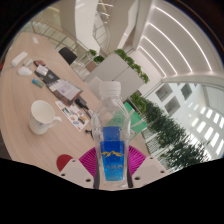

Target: Pour water

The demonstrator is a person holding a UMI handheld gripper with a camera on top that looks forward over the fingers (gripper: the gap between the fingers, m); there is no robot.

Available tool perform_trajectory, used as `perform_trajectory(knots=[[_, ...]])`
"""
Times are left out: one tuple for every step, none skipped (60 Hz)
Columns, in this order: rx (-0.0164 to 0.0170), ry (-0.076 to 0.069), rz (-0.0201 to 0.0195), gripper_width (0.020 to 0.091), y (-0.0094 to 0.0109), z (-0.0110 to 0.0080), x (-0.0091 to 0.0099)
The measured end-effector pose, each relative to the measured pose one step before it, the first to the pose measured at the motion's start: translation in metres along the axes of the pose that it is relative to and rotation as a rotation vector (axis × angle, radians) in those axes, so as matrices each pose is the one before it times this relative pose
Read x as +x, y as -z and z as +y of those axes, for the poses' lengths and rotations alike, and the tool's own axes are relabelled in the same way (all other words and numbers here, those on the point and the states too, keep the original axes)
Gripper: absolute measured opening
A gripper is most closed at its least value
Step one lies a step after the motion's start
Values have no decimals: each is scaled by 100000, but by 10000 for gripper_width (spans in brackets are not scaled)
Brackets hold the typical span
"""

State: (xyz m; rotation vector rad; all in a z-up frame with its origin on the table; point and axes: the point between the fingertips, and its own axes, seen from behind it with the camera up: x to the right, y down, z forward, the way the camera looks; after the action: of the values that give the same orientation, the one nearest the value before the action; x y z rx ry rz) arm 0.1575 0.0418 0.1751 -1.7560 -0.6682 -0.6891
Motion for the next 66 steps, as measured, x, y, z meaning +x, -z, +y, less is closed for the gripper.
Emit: perform_trajectory(knots=[[-309,8610,723,373,246,-783,1253],[375,8157,1145,373,-358,-582,71],[965,7618,93,373,362,-476,676],[2178,5242,1290,372,-1944,-33,-1340],[850,7587,618,372,-313,-593,-199],[634,7523,452,372,-432,-604,-292],[550,7382,416,372,-468,-523,-332],[365,7280,336,373,-360,-503,-259],[336,6773,538,373,-377,-540,-180],[-298,8694,-58,372,1173,-589,1131],[1587,3223,993,373,-1845,-621,-1318],[-45,8450,-1175,371,1622,-60,1690],[617,2376,1408,370,-2126,-120,-935],[-787,5026,895,371,-444,-211,-53],[-796,5002,721,373,-289,-160,34],[-383,4788,695,372,-257,-255,102],[42,4497,604,373,-231,-331,109],[134,4303,559,373,-239,-326,112],[-106,4527,359,372,309,262,603],[-330,4005,488,375,-585,-229,119],[-400,4201,514,374,-242,-69,95],[-160,4086,287,374,-44,-125,148],[527,3677,-1,373,-15,-269,106],[653,3162,-99,373,9,-290,123],[423,2853,16,373,19,-244,160],[-5,2656,103,373,70,-134,219],[-721,2810,-200,373,601,191,508],[-497,1781,-168,372,-577,-11,83],[-401,1609,-280,373,46,-82,108],[54,1226,-626,374,93,-162,50],[251,1028,-721,373,73,-184,44],[8,1009,-671,374,109,-112,40],[-136,1013,-614,373,75,-71,18],[-568,1538,-490,373,870,139,139],[109,746,-989,373,-371,-105,-57],[153,595,-995,371,-97,-33,-63],[28,347,-681,371,69,-86,6],[3,-9,-396,372,93,-38,63],[-11,-170,-301,354,96,-12,105],[-87,-345,-249,372,75,50,73],[-210,-562,-269,372,66,71,100],[-234,-671,-261,371,360,214,109],[68,-1170,-696,372,-233,42,149],[-231,-1915,-381,375,-1,95,70],[-289,-2389,-266,374,53,149,131],[-302,-2919,-244,372,61,166,136],[-202,-3425,-298,373,42,142,169],[-57,-4160,-316,372,54,93,196],[70,-4717,-124,373,48,56,324],[-281,-4955,1272,372,667,222,351],[1210,-4501,-1008,372,-678,-204,708],[-187,-6416,509,374,27,134,572],[-444,-6824,720,375,-36,236,749],[-662,-7372,951,374,107,261,778],[-818,-8300,710,373,145,296,748],[-761,-9284,212,374,123,165,583],[-230,-10025,351,375,205,113,658],[439,-10652,-222,372,124,-34,473],[991,-10965,3704,374,1631,453,642],[162,-10511,-1388,373,-1041,49,416],[253,-9838,1175,375,65,48,784],[422,-9725,1406,374,116,36,777],[964,-9842,952,374,178,-98,804],[1204,-10511,1288,374,311,-40,521],[2335,-10112,830,374,113,-197,603],[2949,-9247,1360,374,373,-17,224]])
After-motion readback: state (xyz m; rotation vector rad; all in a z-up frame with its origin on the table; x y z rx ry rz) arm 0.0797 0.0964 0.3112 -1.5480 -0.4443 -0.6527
